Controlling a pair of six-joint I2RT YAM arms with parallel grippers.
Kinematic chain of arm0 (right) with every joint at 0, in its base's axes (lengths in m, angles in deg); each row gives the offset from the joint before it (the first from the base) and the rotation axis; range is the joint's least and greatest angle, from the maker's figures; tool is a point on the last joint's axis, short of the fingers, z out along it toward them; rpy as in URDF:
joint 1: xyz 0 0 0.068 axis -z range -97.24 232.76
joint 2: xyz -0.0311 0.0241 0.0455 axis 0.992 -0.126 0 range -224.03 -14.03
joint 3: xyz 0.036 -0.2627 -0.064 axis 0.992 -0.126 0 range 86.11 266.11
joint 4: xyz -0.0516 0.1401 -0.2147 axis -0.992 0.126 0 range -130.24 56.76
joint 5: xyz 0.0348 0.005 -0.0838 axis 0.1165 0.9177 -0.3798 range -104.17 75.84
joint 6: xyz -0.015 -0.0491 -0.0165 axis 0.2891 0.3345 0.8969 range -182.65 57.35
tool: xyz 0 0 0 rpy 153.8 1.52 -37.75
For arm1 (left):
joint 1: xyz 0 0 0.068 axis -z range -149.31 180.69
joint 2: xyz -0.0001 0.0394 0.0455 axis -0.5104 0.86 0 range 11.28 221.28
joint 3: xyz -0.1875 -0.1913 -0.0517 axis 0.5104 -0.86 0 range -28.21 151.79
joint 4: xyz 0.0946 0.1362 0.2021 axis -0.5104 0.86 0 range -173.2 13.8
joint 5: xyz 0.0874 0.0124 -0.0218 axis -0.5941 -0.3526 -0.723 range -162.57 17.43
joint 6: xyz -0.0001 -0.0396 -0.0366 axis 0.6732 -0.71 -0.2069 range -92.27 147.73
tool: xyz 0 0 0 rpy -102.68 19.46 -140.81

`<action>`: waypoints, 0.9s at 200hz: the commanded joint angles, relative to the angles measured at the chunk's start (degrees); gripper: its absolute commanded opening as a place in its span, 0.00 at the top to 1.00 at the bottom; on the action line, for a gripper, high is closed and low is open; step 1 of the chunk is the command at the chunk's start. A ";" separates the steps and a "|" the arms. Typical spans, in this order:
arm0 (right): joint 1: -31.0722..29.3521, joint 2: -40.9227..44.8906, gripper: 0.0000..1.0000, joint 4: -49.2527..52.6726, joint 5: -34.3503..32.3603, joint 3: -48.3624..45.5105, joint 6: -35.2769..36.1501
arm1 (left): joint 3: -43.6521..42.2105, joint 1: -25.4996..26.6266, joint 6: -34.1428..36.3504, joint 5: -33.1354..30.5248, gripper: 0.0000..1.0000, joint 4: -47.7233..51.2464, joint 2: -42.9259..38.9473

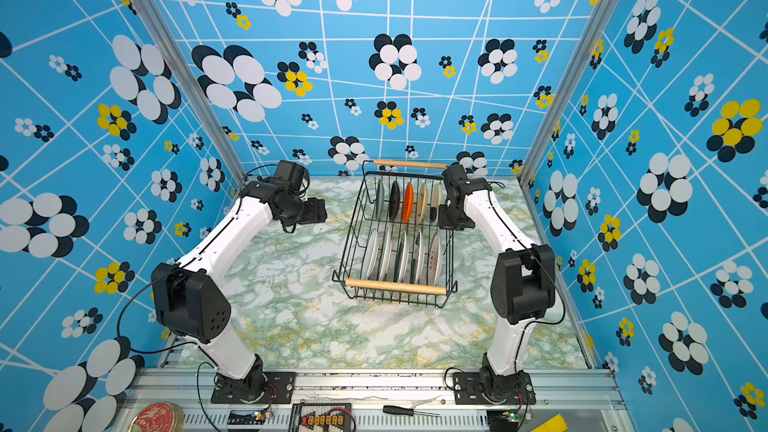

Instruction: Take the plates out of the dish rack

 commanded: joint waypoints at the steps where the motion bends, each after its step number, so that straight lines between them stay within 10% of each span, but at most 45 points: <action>1: -2.67 -2.57 0.95 1.60 3.63 4.36 5.89 | -1.30 -0.97 3.48 0.97 0.18 -0.13 -2.56; 180: -10.90 -23.70 0.99 16.83 14.84 34.54 27.89 | 4.69 -5.91 16.08 2.72 0.16 -0.88 3.07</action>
